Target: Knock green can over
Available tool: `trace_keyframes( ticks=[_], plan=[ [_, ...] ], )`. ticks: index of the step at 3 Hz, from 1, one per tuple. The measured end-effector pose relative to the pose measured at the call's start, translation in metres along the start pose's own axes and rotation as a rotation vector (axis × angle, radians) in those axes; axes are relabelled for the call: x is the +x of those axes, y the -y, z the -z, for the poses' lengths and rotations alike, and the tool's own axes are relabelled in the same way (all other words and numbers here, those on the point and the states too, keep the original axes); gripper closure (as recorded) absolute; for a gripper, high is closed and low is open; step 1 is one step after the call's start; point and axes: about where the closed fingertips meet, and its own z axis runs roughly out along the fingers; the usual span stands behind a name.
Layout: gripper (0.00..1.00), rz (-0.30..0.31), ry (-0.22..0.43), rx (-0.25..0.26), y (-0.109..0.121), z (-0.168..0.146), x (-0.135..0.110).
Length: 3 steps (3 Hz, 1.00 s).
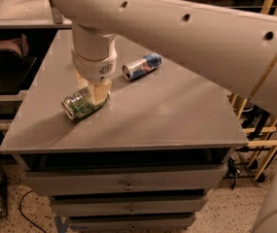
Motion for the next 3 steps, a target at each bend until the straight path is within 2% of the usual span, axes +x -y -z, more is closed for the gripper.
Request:
trace_keyframes(
  ticks=[1, 2, 3],
  plan=[
    [0.62, 0.005, -0.009, -0.005, 0.0008, 0.0031, 0.0004],
    [0.39, 0.04, -0.072, -0.045, 0.0001, -0.0026, 0.0034],
    [0.16, 0.041, -0.072, -0.045, 0.001, 0.0011, 0.0033]
  ],
)
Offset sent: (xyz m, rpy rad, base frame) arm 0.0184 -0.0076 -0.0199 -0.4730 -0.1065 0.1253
